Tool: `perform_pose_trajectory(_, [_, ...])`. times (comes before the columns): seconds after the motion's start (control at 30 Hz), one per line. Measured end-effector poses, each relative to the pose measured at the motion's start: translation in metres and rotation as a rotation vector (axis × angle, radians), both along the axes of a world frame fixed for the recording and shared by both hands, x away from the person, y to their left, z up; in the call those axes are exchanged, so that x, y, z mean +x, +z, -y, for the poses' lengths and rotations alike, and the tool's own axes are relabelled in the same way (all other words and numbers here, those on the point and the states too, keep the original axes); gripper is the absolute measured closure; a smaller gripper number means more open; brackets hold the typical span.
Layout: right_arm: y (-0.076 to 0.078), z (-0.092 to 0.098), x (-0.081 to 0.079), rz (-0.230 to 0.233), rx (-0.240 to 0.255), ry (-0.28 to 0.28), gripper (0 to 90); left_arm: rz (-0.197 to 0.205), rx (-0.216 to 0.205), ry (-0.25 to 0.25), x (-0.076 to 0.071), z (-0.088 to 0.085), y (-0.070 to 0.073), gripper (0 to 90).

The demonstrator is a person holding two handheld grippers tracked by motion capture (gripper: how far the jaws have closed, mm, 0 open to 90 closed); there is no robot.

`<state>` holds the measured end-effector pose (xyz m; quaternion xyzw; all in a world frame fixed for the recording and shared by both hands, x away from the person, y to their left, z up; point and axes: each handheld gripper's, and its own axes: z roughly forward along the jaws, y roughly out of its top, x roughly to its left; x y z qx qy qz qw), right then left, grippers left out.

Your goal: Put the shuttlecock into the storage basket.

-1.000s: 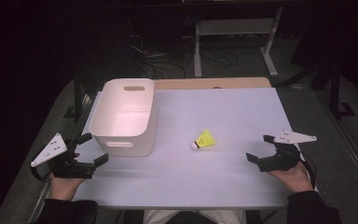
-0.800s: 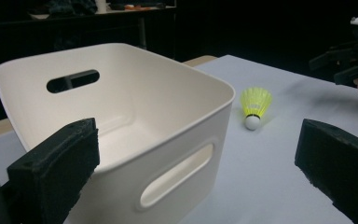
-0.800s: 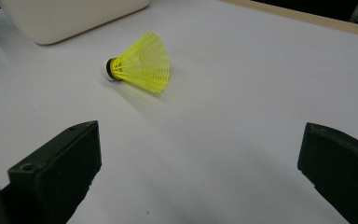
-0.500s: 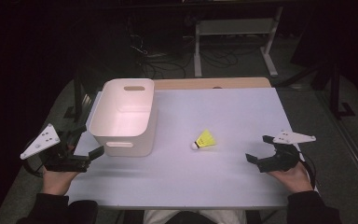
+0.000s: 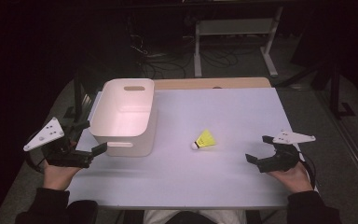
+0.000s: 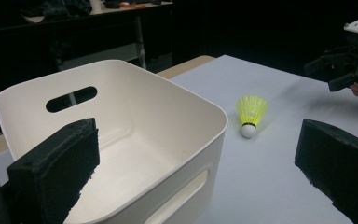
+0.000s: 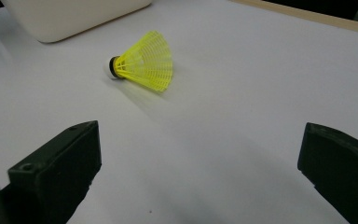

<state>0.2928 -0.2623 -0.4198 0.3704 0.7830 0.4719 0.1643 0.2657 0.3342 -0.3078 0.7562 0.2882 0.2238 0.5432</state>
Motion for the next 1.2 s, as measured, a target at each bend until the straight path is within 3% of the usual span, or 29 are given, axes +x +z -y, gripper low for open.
perform_pose_trajectory(0.23, [0.000, 0.000, 0.000, -0.002, -0.001, 0.004, 0.0, -0.014, 0.016, -0.016, 0.005, 0.004, 0.005, 0.0])
perform_pose_trajectory(0.37, [0.000, -0.001, 0.000, -0.005, -0.003, 0.007, 0.0, -0.019, 0.055, -0.034, 0.008, 0.011, 0.008, 0.0])
perform_pose_trajectory(1.2, [0.000, -0.002, -0.001, -0.004, -0.007, 0.013, 0.0, -0.066, 0.127, -0.098, 0.028, 0.042, 0.028, 0.0])
